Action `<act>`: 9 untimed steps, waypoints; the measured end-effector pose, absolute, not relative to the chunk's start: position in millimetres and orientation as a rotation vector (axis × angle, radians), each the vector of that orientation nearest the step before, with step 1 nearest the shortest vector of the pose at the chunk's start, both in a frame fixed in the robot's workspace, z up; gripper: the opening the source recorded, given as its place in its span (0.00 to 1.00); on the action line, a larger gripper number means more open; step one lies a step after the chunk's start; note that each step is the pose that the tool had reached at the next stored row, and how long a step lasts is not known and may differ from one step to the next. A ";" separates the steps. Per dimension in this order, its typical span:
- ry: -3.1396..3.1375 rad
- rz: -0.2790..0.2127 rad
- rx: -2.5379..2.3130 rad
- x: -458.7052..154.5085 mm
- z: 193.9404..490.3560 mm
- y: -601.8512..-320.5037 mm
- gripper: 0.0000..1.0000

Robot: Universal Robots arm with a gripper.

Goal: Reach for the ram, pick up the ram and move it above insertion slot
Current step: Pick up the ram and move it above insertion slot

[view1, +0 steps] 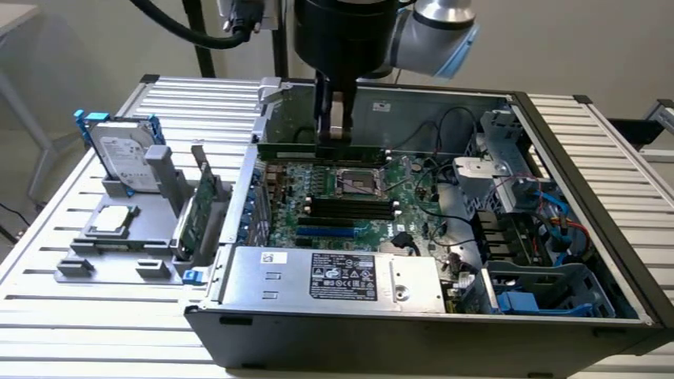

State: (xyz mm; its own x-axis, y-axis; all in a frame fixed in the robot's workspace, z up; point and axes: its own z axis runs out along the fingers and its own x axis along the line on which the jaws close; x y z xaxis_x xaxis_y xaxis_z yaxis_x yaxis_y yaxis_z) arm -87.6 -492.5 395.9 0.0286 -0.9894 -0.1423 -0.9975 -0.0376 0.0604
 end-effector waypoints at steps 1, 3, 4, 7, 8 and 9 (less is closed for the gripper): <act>2.140 0.223 -2.213 -83.9 394.3 -489.5 0.13; 2.141 0.222 -2.213 -76.9 391.0 -483.2 0.13; 2.141 0.222 -2.213 -73.4 389.3 -479.7 0.13; 2.141 0.221 -2.214 -63.9 384.9 -469.9 0.13; 2.142 0.220 -2.214 -60.8 383.7 -466.7 0.13; 2.142 0.219 -2.214 -58.1 382.5 -464.0 0.13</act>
